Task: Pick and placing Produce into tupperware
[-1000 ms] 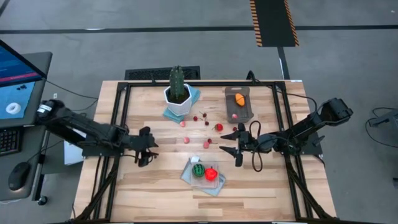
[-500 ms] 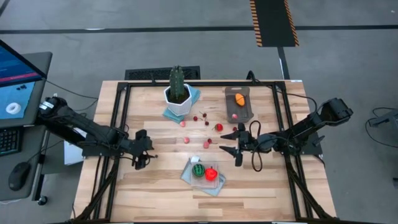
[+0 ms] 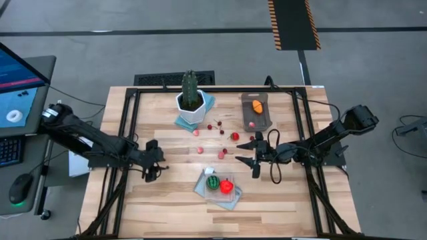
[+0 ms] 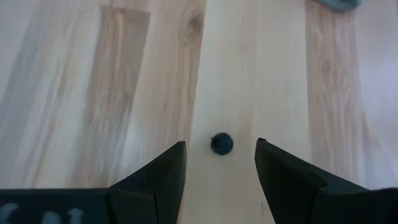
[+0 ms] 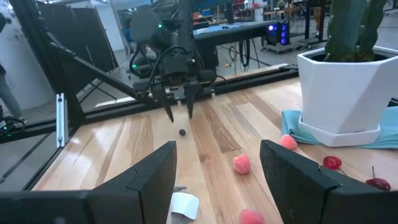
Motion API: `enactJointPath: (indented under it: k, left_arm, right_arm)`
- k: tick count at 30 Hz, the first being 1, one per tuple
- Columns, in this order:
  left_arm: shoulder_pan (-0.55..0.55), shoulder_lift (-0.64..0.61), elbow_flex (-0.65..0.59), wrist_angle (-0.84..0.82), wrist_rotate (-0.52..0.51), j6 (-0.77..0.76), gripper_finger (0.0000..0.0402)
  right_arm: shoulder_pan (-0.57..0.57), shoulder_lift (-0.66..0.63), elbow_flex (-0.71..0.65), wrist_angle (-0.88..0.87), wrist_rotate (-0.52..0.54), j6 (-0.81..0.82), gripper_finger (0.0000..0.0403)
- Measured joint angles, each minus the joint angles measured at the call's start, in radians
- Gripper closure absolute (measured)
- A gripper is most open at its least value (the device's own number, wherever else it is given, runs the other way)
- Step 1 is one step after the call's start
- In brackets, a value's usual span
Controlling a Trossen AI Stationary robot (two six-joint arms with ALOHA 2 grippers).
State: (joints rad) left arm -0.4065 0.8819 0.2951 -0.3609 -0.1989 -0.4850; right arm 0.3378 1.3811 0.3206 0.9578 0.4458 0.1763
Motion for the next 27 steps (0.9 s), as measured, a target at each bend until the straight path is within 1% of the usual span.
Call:
enactJointPath:
  k: [6,10,14,18,27]
  left_arm:
    - [0.0,0.058,0.0,0.034,-0.012,0.015,0.0221]
    - [0.0,0.112,0.0,0.047,0.003,0.019,0.0221]
    - [0.0,0.132,0.0,0.098,0.001,0.019,0.0221]
    - [0.0,0.161,0.0,0.094,0.015,0.02,0.0221]
    - [0.0,0.23,0.002,0.123,0.01,0.019,0.0221]
  right_arm:
    - [0.0,0.0,0.0,0.0,0.0,0.003,0.0148]
    - [0.0,0.0,0.0,0.0,0.0,0.007,0.0148]
    - [0.0,0.0,0.0,0.0,0.0,0.007,0.0148]
    - [0.0,0.0,0.0,0.0,0.0,0.007,0.0148]
    - [0.0,0.0,0.0,0.0,0.0,0.008,0.0148]
